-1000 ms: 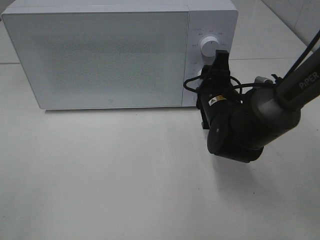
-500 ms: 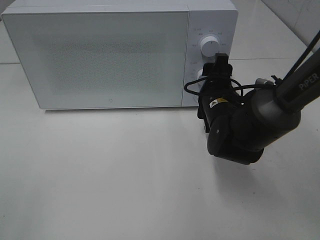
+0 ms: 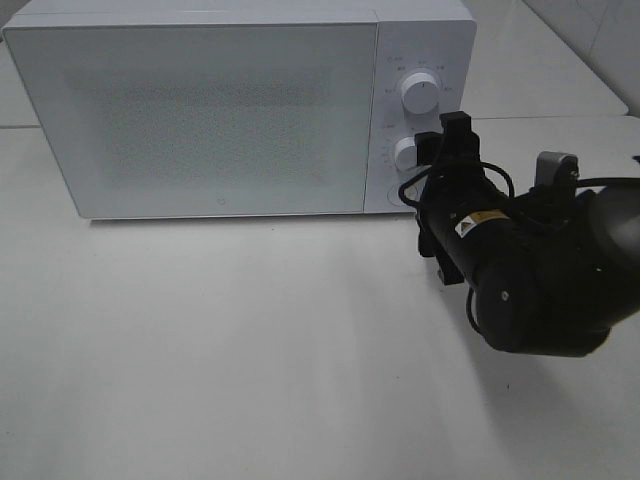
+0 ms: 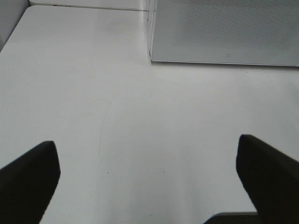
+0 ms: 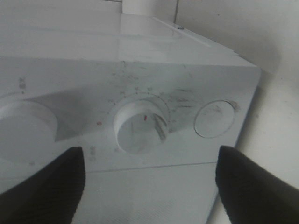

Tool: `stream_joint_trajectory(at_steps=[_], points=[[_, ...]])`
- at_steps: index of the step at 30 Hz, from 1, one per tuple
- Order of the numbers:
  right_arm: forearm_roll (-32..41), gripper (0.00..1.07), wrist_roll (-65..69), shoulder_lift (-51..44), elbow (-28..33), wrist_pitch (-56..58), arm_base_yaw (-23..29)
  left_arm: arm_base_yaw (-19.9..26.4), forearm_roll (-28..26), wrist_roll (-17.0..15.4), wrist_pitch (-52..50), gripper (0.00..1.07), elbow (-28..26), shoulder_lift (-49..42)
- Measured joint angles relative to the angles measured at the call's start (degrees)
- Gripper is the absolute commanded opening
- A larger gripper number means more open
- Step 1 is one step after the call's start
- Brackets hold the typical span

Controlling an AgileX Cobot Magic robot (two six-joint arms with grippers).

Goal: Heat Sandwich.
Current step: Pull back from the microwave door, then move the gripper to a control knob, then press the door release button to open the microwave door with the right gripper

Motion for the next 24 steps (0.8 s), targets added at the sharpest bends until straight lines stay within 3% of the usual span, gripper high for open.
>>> stream_joint_trajectory(at_steps=[7,14,18,24], points=[[-7.4,0.76,-5.8,-8.1,8.0,6.2,0.0,0.0,0.0,0.0,0.0,0.97,0.0,0.0],[-12.3,0.76,-15.2,-15.1,10.4,15.4,-2.0,0.0,0.0,0.0,0.0,0.97,0.0,0.0],[-23.0,0.76,-23.4,-22.3,10.5,27.7,-8.1,0.0,0.0,0.0,0.0,0.97,0.0,0.0],[-31.3,0.76,-29.0,-27.4,10.3,39.5,-11.7,0.0,0.0,0.0,0.0,0.97,0.0,0.0]])
